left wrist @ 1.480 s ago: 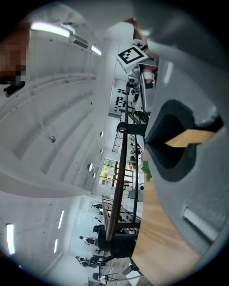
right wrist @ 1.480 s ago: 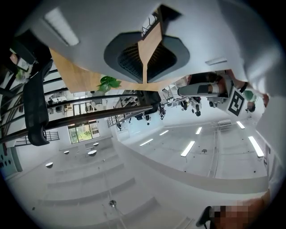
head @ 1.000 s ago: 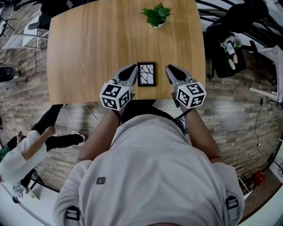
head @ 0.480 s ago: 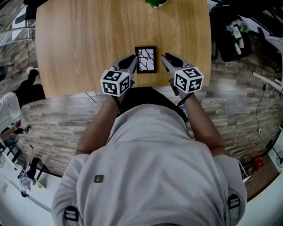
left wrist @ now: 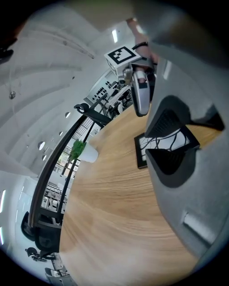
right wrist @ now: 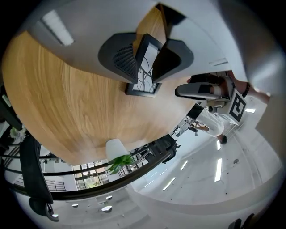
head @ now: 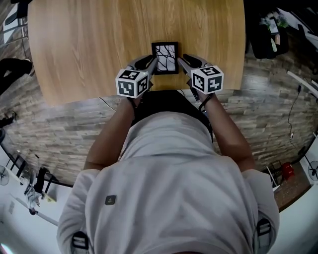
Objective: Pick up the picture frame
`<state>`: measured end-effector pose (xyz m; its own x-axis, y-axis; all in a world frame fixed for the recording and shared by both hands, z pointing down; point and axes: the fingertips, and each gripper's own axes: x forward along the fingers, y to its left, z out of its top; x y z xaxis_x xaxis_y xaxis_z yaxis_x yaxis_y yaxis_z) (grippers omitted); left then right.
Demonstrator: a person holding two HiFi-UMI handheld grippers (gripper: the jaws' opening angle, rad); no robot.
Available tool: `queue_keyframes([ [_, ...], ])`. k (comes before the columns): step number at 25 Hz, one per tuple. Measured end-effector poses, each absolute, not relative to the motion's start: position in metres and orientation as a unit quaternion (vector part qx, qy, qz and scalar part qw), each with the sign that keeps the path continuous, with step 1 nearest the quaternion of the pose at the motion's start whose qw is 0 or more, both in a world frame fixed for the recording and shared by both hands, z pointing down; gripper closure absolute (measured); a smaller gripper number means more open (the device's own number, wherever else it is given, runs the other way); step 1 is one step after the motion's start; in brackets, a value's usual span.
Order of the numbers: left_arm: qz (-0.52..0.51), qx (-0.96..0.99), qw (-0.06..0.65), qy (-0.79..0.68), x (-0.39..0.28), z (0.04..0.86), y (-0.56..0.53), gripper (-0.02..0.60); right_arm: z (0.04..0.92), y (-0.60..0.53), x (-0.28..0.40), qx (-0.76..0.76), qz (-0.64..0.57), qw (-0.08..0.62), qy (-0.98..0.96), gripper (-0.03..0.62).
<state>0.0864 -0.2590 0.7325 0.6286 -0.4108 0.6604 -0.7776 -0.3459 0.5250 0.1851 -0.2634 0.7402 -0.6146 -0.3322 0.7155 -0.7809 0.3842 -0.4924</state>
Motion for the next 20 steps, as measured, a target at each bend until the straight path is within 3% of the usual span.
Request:
queue_keyframes([
  [20, 0.267, 0.752, 0.508, -0.324, 0.088, 0.797, -0.245, 0.465, 0.802, -0.252, 0.169, 0.340, 0.483, 0.322, -0.740, 0.441],
])
